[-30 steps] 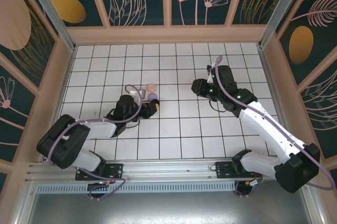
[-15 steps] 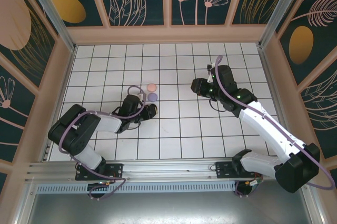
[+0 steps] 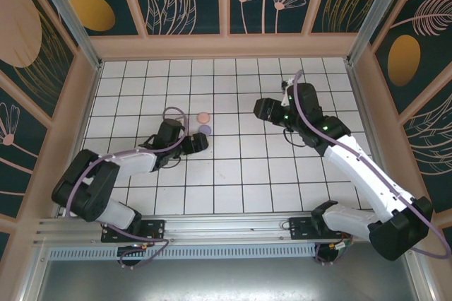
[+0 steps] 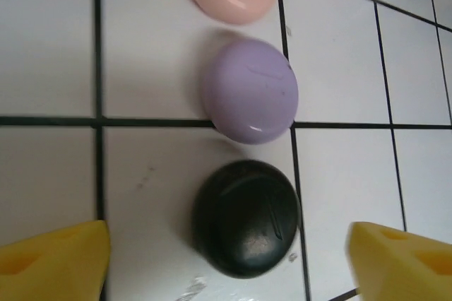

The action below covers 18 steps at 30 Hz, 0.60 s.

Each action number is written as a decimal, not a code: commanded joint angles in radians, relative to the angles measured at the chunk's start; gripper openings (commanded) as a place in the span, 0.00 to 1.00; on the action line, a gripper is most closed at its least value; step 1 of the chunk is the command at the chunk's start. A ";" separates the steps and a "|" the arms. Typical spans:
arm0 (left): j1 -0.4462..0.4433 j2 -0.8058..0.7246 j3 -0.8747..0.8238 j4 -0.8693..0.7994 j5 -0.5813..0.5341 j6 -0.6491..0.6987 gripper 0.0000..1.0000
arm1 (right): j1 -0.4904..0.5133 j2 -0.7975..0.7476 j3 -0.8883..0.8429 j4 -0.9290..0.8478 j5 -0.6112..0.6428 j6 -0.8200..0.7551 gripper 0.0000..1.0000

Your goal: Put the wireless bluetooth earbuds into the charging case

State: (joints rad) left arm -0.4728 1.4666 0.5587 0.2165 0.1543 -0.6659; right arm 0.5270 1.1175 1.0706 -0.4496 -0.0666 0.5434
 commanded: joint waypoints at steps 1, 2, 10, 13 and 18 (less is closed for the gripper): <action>0.037 -0.110 0.056 -0.177 -0.072 0.068 0.99 | -0.042 -0.044 0.053 -0.048 0.053 -0.040 0.87; 0.047 -0.140 0.071 -0.207 -0.095 0.083 0.99 | -0.057 -0.050 0.056 -0.049 0.058 -0.052 0.91; 0.066 -0.355 0.161 -0.247 -0.416 0.263 0.99 | -0.157 -0.060 0.027 0.023 0.296 -0.179 0.99; 0.066 -0.461 0.081 -0.078 -0.557 0.386 0.99 | -0.223 -0.060 -0.060 0.137 0.384 -0.242 0.99; 0.075 -0.598 -0.123 0.294 -0.691 0.618 0.99 | -0.331 -0.061 -0.280 0.433 0.449 -0.309 0.99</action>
State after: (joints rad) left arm -0.4088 0.8997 0.5148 0.2737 -0.3920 -0.2401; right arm 0.2348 1.0615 0.8883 -0.2245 0.2905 0.3088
